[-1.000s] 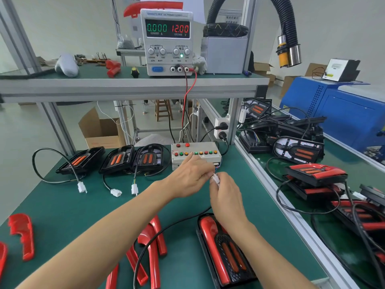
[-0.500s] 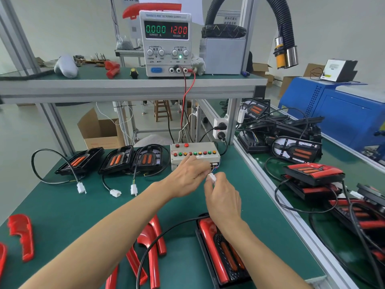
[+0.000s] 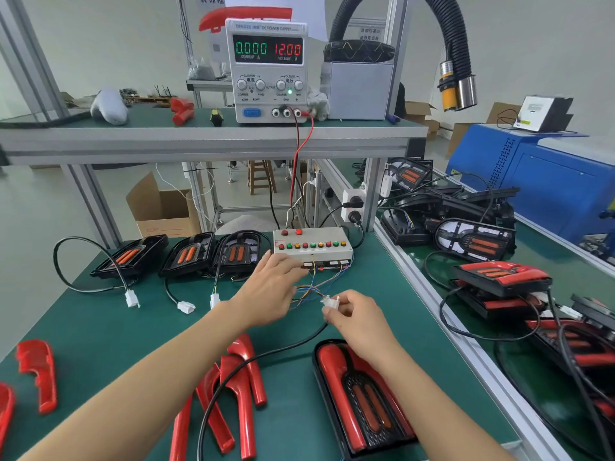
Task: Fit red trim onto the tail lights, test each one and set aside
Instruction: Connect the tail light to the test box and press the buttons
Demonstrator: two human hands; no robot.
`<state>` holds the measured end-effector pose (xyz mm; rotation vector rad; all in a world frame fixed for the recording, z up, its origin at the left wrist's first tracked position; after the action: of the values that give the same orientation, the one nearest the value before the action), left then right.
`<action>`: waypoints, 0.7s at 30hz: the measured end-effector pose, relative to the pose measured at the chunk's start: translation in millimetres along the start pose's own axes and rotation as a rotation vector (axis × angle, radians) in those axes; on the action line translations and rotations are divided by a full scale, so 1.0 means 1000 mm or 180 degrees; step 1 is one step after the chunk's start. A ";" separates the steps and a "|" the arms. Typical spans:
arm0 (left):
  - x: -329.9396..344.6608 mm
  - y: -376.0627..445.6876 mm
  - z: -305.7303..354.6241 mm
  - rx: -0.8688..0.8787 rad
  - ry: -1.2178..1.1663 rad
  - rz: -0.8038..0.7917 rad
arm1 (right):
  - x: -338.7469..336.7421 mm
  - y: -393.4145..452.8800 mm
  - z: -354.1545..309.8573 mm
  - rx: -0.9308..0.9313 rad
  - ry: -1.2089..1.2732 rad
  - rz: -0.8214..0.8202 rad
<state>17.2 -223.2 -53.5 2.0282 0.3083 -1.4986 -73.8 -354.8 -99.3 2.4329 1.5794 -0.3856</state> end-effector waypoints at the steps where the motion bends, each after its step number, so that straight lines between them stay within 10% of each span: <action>1: -0.011 -0.006 0.001 -0.0025 -0.0108 0.0204 | -0.001 0.000 0.002 0.0027 -0.0022 0.0032; 21: 0.036 -0.076 0.040 -0.0630 -0.0780 -0.1218 | -0.072 -0.070 0.063 0.1214 -0.0803 -0.0714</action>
<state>-40.7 -191.6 -119.3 1.6715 0.7442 -1.8425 -172.8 -408.7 -137.6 2.3377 1.7989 -1.0775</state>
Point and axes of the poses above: each hand's wrist, its own y-axis towards the middle knuckle, its own x-axis out of the palm, z = x × y, the point moved 10 cm from there along y, towards the middle knuckle, and after that the axes turned 13 degrees about y, right-handed, at the moved point
